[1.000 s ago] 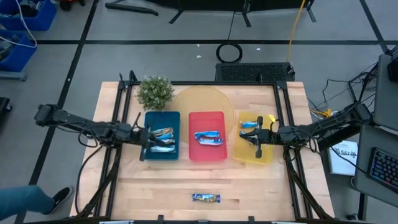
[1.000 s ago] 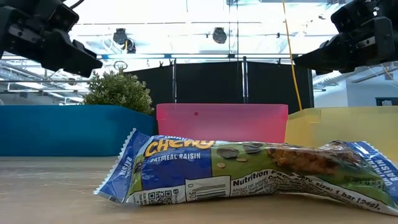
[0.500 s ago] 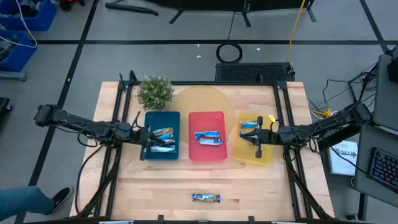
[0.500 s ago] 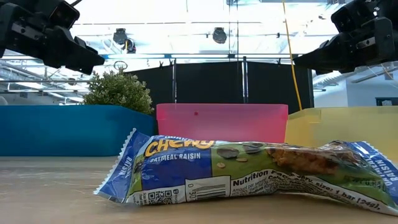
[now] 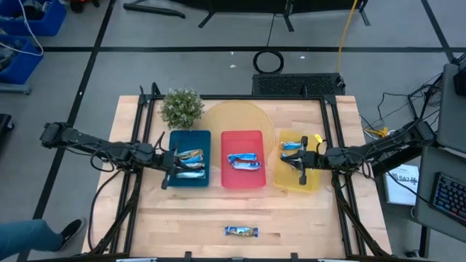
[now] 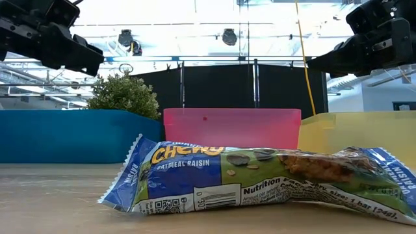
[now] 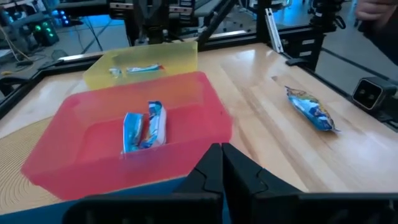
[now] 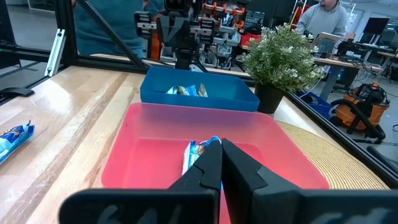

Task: Pick and place Granola Bars by type
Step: Put the blue granola bar into the red bin

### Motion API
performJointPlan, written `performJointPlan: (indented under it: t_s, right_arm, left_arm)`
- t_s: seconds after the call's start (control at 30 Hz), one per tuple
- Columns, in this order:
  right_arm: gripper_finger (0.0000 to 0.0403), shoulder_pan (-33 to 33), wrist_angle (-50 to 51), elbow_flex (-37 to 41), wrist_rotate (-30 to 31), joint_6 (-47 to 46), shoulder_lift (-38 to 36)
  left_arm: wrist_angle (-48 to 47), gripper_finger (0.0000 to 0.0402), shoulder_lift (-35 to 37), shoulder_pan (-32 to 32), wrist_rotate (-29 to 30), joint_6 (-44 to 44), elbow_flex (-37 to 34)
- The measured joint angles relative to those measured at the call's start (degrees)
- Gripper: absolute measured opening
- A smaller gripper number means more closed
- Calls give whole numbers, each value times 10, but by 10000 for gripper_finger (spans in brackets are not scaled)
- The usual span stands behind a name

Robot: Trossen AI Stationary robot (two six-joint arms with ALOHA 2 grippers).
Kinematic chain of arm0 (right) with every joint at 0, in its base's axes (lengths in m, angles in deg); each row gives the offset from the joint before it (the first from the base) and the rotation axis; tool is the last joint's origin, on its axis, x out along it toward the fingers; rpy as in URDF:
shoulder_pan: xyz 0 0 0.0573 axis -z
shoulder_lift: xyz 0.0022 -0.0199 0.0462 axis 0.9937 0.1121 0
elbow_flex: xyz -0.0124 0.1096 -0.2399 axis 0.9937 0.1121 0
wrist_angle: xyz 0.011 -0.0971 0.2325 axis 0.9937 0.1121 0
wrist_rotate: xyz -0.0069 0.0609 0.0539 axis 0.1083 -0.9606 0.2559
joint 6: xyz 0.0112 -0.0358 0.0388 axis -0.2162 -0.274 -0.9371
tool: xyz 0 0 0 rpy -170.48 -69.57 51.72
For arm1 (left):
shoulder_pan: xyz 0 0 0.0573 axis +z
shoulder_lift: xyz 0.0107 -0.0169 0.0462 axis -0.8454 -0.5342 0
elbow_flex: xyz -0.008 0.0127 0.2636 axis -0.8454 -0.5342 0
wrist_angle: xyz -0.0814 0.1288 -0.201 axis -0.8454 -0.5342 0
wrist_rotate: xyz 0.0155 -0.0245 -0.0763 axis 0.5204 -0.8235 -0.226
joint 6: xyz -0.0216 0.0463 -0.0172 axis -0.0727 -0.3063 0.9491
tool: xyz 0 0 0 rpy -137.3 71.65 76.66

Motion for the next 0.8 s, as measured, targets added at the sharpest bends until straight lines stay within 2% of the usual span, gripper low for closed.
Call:
performJointPlan:
  t_s: [0.37, 0.53, 0.67, 0.8]
  right_arm:
    - [0, 0, -22, 0, 0, -5, 0]
    - [0, 0, -79, 0, 0, -7, 0]
    - [0, 0, -85, -3, 0, -1, 0]
    - [0, -8, -78, -25, 0, 3, 0]
  left_arm:
    - [-16, 4, 0, 0, 6, 5, 0]
    - [-16, 13, 0, 0, 40, 8, 0]
    - [-23, 29, 0, 0, 64, 23, 0]
    - [-41, 29, 0, 0, 69, 36, 0]
